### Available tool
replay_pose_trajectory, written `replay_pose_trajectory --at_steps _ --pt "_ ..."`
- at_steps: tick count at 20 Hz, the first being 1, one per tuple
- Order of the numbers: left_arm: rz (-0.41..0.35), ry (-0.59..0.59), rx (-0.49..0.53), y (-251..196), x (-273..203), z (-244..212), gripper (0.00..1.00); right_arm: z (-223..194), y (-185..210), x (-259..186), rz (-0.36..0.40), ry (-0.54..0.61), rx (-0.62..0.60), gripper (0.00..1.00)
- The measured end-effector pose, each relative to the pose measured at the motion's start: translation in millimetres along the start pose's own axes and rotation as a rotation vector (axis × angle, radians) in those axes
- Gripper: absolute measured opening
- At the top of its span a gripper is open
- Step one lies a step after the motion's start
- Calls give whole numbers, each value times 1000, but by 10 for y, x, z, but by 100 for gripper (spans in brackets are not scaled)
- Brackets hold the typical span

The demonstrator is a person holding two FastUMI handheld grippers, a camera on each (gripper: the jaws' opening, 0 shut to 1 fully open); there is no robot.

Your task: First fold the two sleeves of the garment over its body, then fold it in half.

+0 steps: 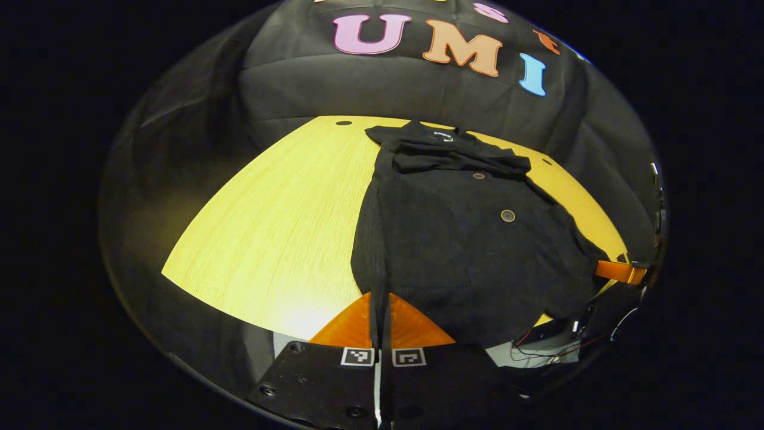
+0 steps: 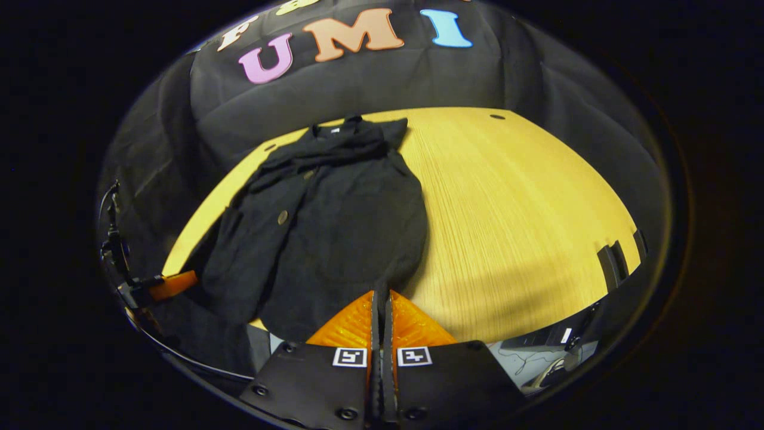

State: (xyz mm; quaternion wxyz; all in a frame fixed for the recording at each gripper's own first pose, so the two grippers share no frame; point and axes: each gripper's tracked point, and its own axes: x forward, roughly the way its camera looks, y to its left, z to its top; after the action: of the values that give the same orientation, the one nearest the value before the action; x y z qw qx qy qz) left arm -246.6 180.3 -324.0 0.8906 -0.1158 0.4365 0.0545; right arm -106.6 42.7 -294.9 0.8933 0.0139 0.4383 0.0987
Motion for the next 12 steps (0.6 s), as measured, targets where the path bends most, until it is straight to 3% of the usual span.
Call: replay_pose_trajectory --at_steps 6,12 --pt "-42 -176 -11 -109 -210 859 0 850 174 -214 48 -182 -23 4" --pt "-54 -277 56 -192 -141 1463 0 1379 275 -250 76 -263 -71 4"
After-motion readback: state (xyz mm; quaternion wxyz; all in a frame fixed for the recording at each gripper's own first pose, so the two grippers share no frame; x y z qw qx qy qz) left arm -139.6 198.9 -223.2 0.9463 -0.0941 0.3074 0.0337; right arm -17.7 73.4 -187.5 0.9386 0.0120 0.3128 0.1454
